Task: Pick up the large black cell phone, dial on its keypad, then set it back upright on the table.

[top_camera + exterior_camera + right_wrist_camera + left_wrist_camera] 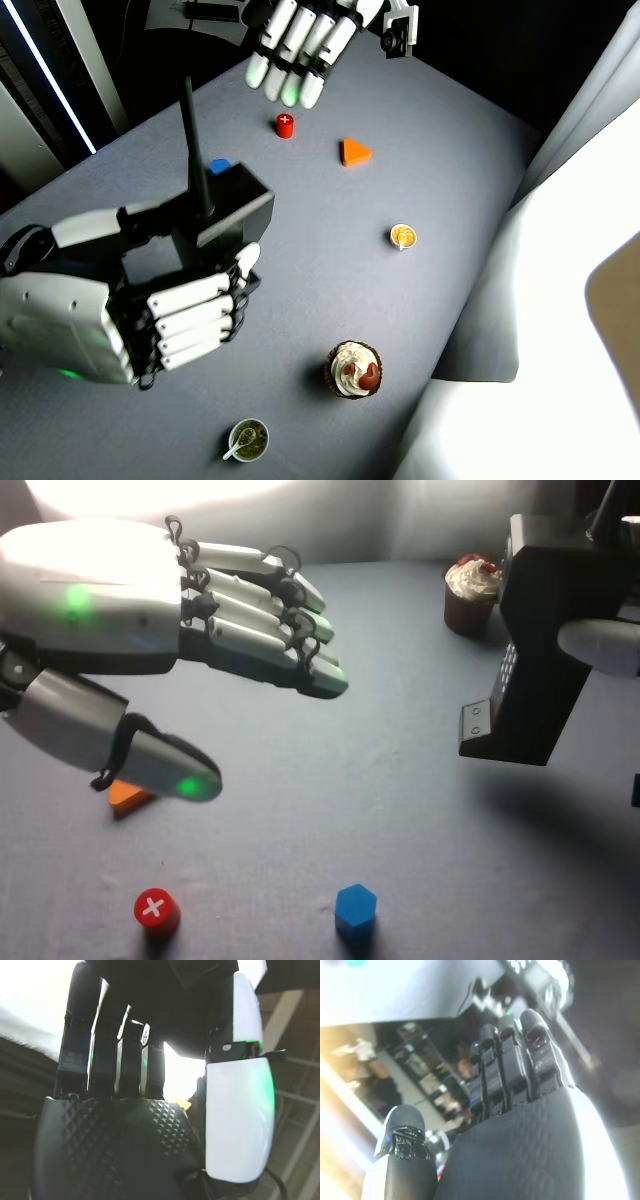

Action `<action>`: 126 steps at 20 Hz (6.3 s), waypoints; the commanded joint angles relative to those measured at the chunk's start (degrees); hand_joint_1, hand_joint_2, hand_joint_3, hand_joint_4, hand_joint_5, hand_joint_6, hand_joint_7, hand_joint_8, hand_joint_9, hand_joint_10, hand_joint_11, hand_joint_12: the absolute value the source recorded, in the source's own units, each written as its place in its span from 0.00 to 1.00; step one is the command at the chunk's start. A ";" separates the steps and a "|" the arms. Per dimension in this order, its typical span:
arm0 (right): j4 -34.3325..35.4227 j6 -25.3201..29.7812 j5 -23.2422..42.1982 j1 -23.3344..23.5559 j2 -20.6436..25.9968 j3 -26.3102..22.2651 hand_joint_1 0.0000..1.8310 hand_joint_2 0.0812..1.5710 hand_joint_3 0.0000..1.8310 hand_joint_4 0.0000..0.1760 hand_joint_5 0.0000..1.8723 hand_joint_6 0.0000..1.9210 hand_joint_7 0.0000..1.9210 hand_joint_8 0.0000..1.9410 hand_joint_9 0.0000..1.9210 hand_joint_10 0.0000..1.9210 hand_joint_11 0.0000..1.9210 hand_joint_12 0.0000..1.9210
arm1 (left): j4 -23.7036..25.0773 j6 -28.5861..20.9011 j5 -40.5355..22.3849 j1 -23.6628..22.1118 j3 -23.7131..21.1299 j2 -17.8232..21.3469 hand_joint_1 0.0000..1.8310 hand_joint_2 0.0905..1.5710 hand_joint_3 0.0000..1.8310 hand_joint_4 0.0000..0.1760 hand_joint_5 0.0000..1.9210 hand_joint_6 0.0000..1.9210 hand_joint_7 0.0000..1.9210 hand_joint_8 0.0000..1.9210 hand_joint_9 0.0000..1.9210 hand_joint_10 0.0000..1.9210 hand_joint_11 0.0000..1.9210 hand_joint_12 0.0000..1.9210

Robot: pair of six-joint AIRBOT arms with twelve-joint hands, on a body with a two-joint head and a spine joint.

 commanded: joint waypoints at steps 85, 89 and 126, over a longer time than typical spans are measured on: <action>-8.39 -0.46 -1.72 18.03 -2.07 3.49 0.76 0.73 0.00 0.00 0.49 0.45 0.42 0.68 0.41 0.74 0.43 0.73 | -38.46 16.59 35.81 4.71 -8.46 -11.45 0.70 0.83 0.01 0.74 0.00 0.00 0.31 0.88 0.37 1.00 0.29 1.00; -7.94 -0.47 -1.29 17.83 -2.07 3.49 0.81 0.71 0.00 0.00 0.49 0.44 0.42 0.63 0.41 0.68 0.45 0.81 | -38.51 16.04 34.98 4.61 -9.07 -10.47 0.70 0.84 0.01 0.72 0.00 0.00 0.30 0.89 0.37 1.00 0.30 1.00; -1.39 2.11 19.40 -1.29 -6.38 9.78 0.76 0.69 0.00 0.00 0.56 0.37 0.49 0.53 0.48 0.65 0.46 0.70 | -14.69 -67.02 12.89 2.96 -7.31 4.98 0.00 0.74 0.00 0.00 0.14 0.00 0.12 0.00 0.09 0.00 0.00 0.17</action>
